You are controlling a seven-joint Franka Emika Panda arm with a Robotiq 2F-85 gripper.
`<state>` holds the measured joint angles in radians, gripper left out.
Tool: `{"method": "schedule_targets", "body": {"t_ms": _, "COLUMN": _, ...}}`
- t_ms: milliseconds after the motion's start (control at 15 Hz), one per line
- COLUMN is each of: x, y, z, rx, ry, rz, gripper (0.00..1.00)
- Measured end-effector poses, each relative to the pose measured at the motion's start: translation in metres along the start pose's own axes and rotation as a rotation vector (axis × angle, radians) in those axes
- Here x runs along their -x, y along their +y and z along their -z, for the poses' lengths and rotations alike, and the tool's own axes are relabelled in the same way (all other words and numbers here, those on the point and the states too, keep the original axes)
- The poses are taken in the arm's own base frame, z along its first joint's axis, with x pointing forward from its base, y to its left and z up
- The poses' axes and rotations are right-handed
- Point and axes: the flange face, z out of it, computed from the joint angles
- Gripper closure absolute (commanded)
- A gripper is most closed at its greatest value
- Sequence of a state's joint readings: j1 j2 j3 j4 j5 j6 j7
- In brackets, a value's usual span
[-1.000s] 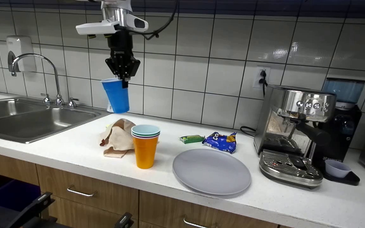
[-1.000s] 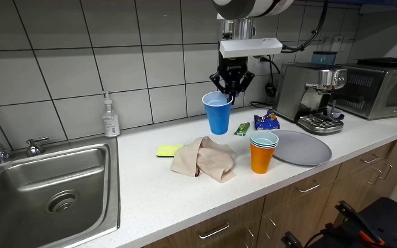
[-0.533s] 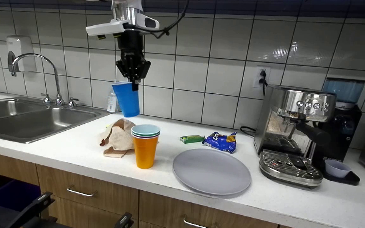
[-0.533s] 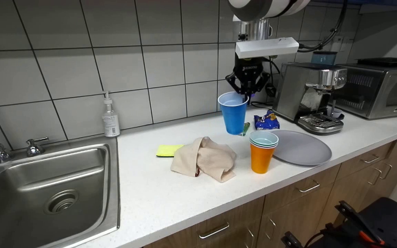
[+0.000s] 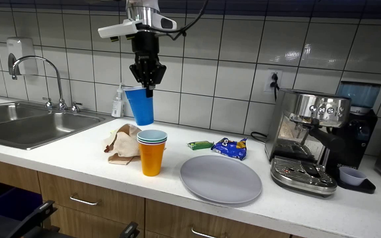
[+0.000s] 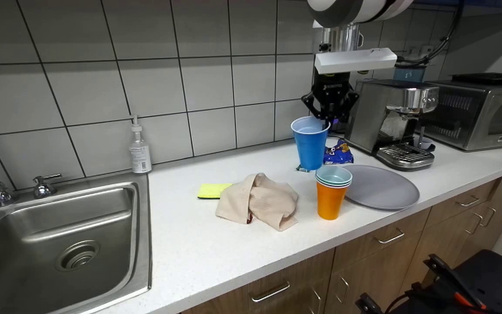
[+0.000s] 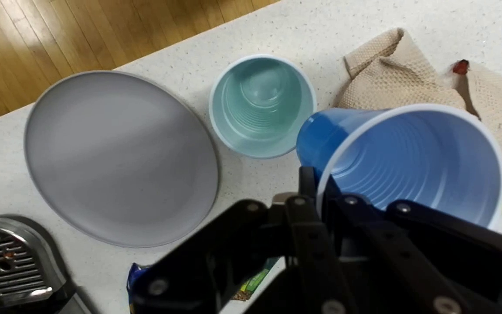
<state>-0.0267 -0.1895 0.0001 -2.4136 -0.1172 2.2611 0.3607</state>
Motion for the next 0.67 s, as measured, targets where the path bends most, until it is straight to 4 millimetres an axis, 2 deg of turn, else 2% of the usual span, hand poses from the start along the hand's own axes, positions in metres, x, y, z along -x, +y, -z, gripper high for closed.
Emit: {"method": "schedule_targets", "body": {"t_ms": 667, "x": 0.013, "y": 0.028, "z": -0.007, "rx": -0.003, "ry": -0.021, "rz": -0.047, "gripper": 0.99}}
